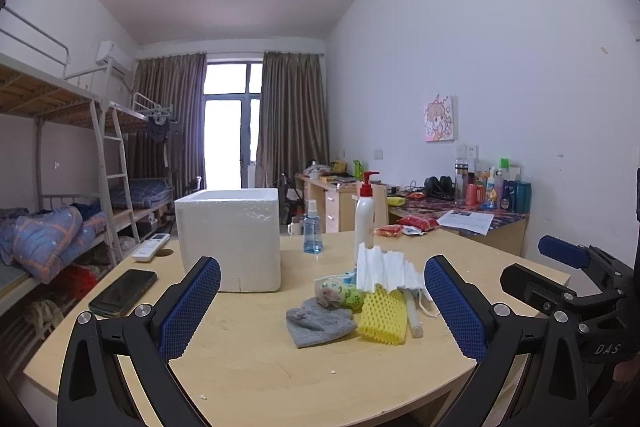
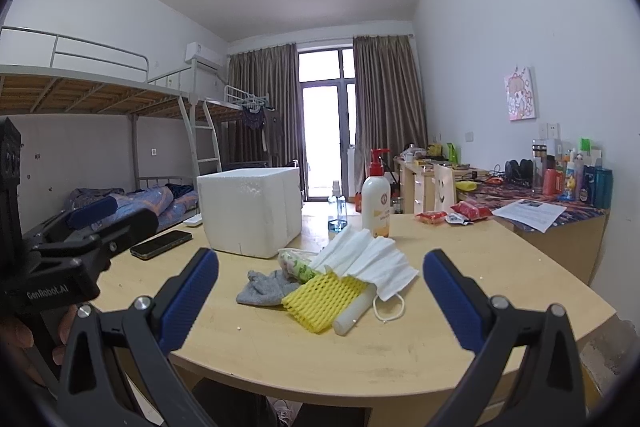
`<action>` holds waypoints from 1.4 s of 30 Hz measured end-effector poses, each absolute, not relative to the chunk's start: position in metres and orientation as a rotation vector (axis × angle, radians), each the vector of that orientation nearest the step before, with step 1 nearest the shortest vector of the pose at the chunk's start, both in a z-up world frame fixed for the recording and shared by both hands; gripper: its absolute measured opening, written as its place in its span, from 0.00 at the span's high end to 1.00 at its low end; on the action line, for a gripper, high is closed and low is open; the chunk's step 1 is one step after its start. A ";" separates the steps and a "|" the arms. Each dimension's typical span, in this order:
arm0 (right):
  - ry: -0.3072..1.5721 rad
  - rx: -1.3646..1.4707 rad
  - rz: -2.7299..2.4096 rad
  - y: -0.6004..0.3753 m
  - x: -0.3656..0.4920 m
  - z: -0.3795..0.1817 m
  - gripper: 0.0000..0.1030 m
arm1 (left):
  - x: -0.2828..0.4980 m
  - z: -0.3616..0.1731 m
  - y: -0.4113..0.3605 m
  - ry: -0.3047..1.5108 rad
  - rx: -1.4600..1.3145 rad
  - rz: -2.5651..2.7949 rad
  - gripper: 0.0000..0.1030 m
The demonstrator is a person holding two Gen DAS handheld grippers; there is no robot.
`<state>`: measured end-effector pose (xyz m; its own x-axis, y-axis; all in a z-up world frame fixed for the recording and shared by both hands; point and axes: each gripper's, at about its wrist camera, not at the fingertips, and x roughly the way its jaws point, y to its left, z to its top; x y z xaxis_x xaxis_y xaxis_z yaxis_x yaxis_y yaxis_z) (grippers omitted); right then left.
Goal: Organize soft objects
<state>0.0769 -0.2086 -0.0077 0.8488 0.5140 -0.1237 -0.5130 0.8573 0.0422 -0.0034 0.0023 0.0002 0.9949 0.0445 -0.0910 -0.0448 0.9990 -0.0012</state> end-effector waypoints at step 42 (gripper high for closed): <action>0.137 -0.006 0.545 -0.208 0.074 -0.003 0.00 | 0.004 0.000 0.010 0.134 -0.058 0.036 0.01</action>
<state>0.0742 -0.2082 -0.0026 0.8460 0.5166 -0.1315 -0.5174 0.8552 0.0308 0.0042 0.0099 -0.0001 0.9905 0.0318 -0.1341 -0.0396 0.9977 -0.0559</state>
